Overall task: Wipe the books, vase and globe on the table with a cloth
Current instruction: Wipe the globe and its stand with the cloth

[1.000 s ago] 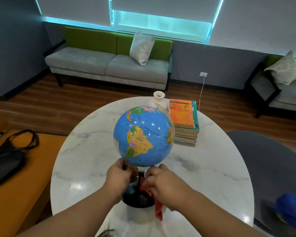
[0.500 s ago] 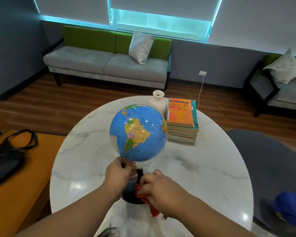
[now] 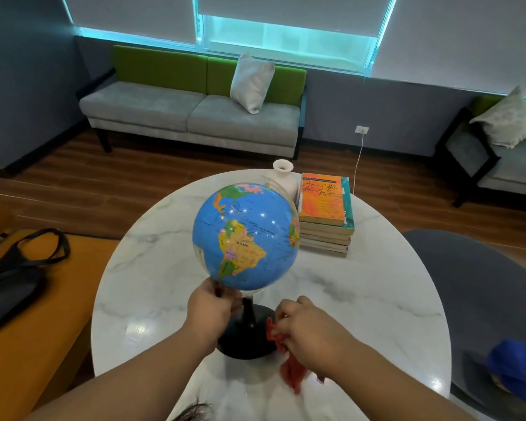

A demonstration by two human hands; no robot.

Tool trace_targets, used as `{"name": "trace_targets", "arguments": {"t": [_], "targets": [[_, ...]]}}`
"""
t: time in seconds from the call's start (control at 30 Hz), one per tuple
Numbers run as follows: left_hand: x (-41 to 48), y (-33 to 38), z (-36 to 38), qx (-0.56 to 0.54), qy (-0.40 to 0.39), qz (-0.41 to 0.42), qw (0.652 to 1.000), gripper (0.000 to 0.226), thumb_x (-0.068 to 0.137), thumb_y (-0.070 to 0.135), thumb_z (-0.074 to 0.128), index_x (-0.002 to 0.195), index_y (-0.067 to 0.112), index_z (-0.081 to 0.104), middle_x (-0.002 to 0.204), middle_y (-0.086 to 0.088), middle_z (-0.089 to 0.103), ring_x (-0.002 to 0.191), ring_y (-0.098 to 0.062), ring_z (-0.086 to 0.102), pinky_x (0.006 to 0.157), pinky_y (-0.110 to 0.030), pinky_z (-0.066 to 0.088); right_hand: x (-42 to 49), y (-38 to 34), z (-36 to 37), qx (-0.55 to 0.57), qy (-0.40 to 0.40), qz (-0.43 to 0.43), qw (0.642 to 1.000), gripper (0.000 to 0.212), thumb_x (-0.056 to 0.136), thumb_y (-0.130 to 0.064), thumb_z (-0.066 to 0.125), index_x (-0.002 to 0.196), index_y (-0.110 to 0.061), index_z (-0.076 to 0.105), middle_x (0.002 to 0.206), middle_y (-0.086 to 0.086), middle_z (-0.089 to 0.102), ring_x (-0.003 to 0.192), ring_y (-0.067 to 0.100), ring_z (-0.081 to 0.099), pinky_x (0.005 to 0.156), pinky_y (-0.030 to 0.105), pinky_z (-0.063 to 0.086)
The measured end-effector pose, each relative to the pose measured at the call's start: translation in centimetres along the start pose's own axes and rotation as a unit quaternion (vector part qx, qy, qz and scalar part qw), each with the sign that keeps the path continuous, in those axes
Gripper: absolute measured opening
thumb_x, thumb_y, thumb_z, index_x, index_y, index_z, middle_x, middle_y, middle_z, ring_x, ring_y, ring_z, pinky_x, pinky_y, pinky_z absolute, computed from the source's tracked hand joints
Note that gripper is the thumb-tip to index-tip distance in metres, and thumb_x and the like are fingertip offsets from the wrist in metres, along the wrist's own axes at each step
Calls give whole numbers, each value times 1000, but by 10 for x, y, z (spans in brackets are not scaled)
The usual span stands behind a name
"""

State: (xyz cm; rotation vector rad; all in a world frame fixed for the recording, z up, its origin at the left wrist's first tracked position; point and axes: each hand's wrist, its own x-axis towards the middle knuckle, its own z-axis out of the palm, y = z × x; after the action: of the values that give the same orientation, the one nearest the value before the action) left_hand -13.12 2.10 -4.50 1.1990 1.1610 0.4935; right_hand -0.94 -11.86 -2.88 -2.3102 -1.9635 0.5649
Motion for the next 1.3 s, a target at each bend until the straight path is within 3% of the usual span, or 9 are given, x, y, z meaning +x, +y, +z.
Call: {"name": "trace_targets", "arguments": {"t": [0.17,0.3,0.4,0.57,0.77,0.93,1.0,1.13,1.3], "targets": [[1,3,2,-3,-3,1,1000,6,90,4,61,91,10,58,88,-18,69,79,-28,71,75,-42,59,1,-22,6,52,2,-55,997,30,92,-25,53,117,-26,68,121,-6,53,107,22,40,88,33,43],[2,2,1,-5,-5,1,1000,7,90,3,61,93,9,58,87,-13,69,78,-25,72,73,-39,59,6,-1,-1,-1,-5,45,999,27,88,-27,59,113,-29,69,119,-4,48,105,24,44,82,29,46],[0,1,4,50,-5,17,999,10,87,15,65,92,8,60,80,-11,70,77,-27,71,76,-44,59,15,-12,-5,86,70,50,993,21,88,-28,57,104,-31,70,111,-7,48,99,21,50,78,29,52],[-3,2,8,149,17,35,988,12,89,22,64,85,11,59,80,-7,68,79,-24,66,76,-38,55,25,-38,-1,1,17,10,1000,32,98,-31,41,122,-27,61,130,-8,43,107,24,38,89,37,43],[-2,-3,7,101,-5,28,994,6,88,15,64,86,12,59,79,-10,71,76,-27,71,78,-45,58,28,-35,-7,7,-43,46,998,33,93,-27,46,120,-26,63,121,-2,44,103,23,46,84,34,46],[-4,-5,3,50,-19,19,998,5,91,7,60,92,11,57,83,-9,70,74,-19,72,73,-33,59,20,-15,-11,35,-56,95,993,28,84,-30,52,106,-24,68,99,-5,48,90,21,56,77,34,51],[-4,-6,2,40,-21,22,999,5,91,6,60,94,10,58,84,-10,70,73,-18,71,71,-31,59,16,-12,-11,46,-21,87,995,29,85,-27,51,109,-24,69,100,-7,48,91,19,54,79,31,49],[-4,-5,-1,12,-27,10,1000,5,92,4,59,96,4,57,84,-15,69,73,-22,69,68,-31,58,6,-28,-5,104,8,-37,994,33,88,-19,51,115,-29,68,116,-10,50,106,14,46,89,28,44],[-7,-4,-6,-8,-44,-6,999,3,94,5,58,96,6,56,89,-15,68,77,-22,70,67,-28,58,6,9,5,102,-1,51,993,32,88,-20,53,113,-29,70,116,-8,50,107,18,52,89,26,45]]}}
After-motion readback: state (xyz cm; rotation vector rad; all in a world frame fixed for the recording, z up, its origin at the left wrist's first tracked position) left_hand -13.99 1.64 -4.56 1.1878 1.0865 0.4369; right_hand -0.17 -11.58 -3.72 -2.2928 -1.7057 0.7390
